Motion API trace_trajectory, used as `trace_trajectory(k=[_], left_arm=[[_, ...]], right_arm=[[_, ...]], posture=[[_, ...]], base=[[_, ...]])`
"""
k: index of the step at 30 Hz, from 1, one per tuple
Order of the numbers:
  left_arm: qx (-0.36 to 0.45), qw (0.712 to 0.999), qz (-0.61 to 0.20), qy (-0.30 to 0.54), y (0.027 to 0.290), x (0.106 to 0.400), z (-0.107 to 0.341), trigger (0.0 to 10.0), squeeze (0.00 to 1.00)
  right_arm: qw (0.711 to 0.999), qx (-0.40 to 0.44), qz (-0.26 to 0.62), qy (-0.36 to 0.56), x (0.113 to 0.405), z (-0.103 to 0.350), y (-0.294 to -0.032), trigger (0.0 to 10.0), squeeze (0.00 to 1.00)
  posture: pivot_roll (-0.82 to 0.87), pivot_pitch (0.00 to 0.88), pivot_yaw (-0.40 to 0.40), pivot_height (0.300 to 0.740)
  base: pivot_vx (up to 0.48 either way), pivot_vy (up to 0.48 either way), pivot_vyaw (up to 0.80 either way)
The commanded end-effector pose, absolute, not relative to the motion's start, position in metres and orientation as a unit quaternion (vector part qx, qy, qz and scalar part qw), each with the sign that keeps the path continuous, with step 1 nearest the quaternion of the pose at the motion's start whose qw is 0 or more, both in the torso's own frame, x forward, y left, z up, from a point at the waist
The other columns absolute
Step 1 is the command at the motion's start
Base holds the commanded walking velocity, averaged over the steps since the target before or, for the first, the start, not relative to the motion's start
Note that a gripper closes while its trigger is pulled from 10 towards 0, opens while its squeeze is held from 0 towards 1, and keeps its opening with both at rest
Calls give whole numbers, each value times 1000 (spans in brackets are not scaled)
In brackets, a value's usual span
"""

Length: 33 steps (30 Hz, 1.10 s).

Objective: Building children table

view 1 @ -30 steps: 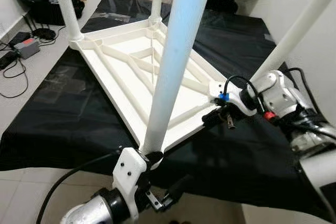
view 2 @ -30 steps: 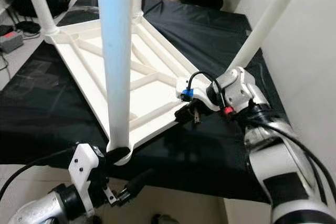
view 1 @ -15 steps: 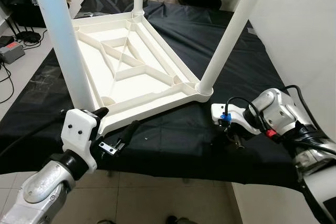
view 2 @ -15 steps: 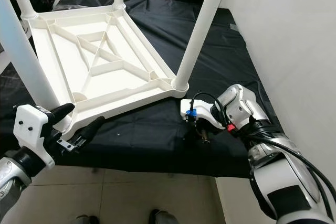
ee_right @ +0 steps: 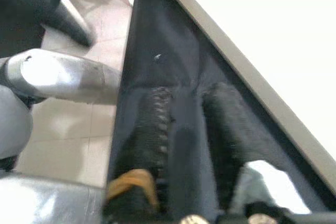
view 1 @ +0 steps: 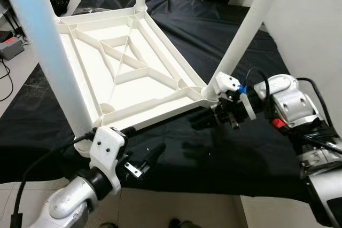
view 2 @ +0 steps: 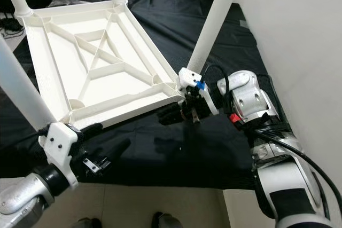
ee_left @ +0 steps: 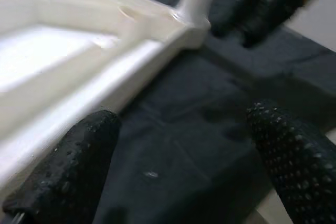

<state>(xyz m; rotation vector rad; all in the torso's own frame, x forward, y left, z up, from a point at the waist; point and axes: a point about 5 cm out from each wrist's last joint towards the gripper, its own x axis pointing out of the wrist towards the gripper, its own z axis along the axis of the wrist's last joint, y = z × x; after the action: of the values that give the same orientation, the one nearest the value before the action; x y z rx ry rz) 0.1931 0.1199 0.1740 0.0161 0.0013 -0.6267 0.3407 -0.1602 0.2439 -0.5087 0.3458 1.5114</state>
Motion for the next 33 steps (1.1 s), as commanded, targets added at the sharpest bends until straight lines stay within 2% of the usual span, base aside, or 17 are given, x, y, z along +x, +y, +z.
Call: trace_trajectory(k=[1,3,5,8,12,13,14,15,16,17,23,28,33], left_arm=[[6,946,-325,12,112,187,170,10000,0],[10,949,-316,9,114,188,171,10000,0],[17,952,-306,7,116,189,171,10000,0],[28,960,-280,1,122,192,173,10000,0],[31,961,-273,-3,124,193,175,10000,0],[33,962,-272,-6,124,193,176,10000,0],[35,962,-271,-9,124,192,178,10000,0],[35,962,-271,-9,124,192,178,10000,0],[35,962,-271,-11,125,192,179,10000,0],[34,962,-271,-12,124,192,179,10000,0],[33,961,-273,-11,123,191,179,10000,0],[32,962,-272,-14,122,192,180,10000,0],[32,962,-270,-16,122,192,182,10000,0]], right_arm=[[687,-259,664,143,342,239,-156,10000,1000],[675,-308,654,152,343,227,-145,10000,1000],[672,-319,651,154,344,223,-139,10000,1000],[683,-343,627,154,351,215,-123,10000,1000],[696,-351,605,162,357,214,-119,10000,1000],[705,-353,594,159,361,216,-119,10000,573],[711,-352,589,151,364,220,-121,10000,404],[711,-352,589,151,364,220,-121,10000,404],[713,-349,591,143,365,224,-122,10000,294],[710,-337,604,130,363,231,-124,10000,0],[703,-307,632,108,361,247,-127,10000,0],[720,-353,581,138,373,238,-126,10000,0],[716,-385,558,165,377,230,-128,10000,0]], posture=[[-7,209,-131,740],[-3,209,-128,740],[-1,209,-127,740],[7,213,-124,740],[15,215,-126,740],[16,216,-125,740],[18,218,-126,740],[18,218,-126,740],[17,221,-126,740],[15,224,-125,740],[11,228,-123,740],[13,230,-125,740],[13,231,-126,740]], base=[[0,0,0],[0,0,0],[0,0,0],[0,0,0],[0,0,0],[0,0,0],[0,0,0],[0,0,0],[0,0,0],[0,0,0],[0,0,0],[0,0,0],[0,0,0]])
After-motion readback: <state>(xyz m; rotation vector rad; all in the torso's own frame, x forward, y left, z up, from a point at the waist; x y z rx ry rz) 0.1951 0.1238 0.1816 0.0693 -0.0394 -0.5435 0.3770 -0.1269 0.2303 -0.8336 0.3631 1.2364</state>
